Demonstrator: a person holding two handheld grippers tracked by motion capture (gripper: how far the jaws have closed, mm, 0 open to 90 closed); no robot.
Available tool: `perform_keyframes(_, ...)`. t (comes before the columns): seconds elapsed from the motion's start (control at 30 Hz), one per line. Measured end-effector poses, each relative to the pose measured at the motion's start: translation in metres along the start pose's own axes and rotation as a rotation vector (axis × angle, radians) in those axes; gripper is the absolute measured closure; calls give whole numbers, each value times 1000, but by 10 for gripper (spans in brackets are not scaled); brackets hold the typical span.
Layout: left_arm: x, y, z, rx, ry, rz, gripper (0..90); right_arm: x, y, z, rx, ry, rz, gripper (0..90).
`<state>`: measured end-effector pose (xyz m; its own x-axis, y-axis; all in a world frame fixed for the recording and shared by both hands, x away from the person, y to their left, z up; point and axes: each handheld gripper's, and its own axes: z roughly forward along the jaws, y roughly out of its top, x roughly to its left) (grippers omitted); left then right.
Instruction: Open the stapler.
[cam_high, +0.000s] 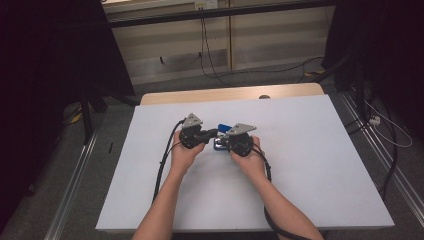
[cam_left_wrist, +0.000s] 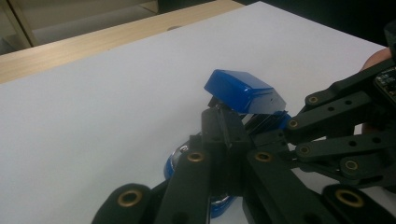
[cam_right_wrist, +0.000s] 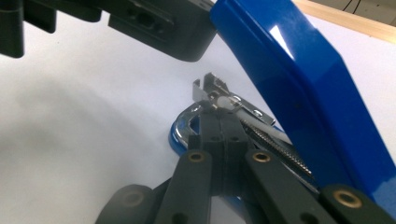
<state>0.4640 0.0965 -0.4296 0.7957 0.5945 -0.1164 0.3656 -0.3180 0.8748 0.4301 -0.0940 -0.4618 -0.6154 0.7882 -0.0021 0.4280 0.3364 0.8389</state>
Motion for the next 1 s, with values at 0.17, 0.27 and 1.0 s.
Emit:
perform_keyframes(0.17, 0, 1, 0, -9, 0, 2, 900, -2, 3, -1, -29, -12, 15, 900)
perform_keyframes(0.27, -1, 1, 0, -9, 5, 9, 900, -2, 3, -1, -57, -17, 19, 900)
perform_keyframes(1.0, 2, -9, 10, 5, 44, 18, 900, -2, 6, 4, -101, -58, 36, 900)
